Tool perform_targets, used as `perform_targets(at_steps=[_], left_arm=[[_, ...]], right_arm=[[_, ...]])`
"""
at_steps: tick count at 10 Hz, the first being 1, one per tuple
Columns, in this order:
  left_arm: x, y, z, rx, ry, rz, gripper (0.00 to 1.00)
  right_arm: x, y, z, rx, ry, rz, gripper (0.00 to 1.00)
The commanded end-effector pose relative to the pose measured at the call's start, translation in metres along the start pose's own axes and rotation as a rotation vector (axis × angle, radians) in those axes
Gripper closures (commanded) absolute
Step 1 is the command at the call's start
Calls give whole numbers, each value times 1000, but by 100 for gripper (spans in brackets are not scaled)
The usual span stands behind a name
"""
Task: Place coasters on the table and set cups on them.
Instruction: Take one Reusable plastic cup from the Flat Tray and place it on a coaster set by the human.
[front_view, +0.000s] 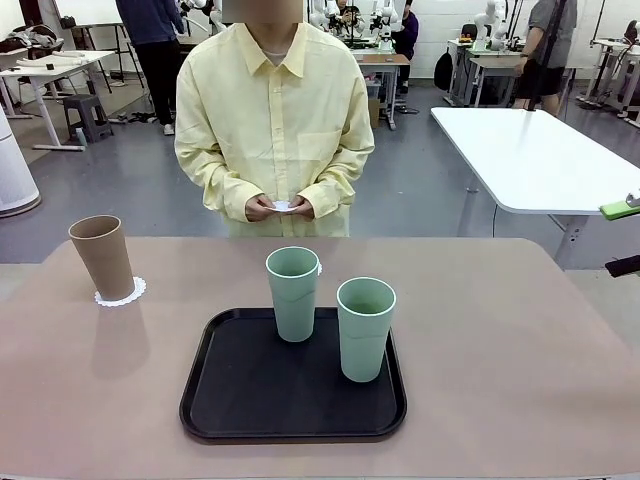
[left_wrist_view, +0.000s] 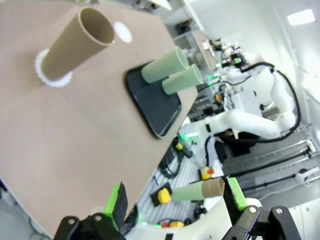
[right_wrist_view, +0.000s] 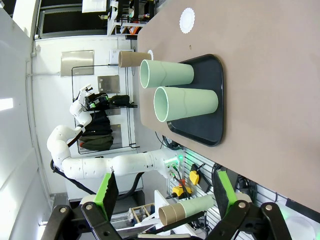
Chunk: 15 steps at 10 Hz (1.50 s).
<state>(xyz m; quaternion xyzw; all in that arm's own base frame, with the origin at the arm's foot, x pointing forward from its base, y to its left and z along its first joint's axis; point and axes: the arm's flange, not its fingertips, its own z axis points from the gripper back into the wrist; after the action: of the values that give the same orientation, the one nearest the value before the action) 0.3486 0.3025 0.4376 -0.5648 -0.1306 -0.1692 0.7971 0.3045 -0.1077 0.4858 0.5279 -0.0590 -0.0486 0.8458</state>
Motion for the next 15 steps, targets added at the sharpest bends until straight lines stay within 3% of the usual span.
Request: perform_targets(at_steps=[1,11,13,15], left_arm=[[0,-2,1,7,0,4,0],[0,0,0,0,0,0,0],[9,-8,-6,7,64,-80,0],[33,-40,-19,101,113,-189,0]], right_arm=[[3,2,-2,37,-11,19,0],[3,2,-2,37,-11,19,0],[3,2,-2,37,-11,19,0],[3,2,-2,37,-11,19,0]])
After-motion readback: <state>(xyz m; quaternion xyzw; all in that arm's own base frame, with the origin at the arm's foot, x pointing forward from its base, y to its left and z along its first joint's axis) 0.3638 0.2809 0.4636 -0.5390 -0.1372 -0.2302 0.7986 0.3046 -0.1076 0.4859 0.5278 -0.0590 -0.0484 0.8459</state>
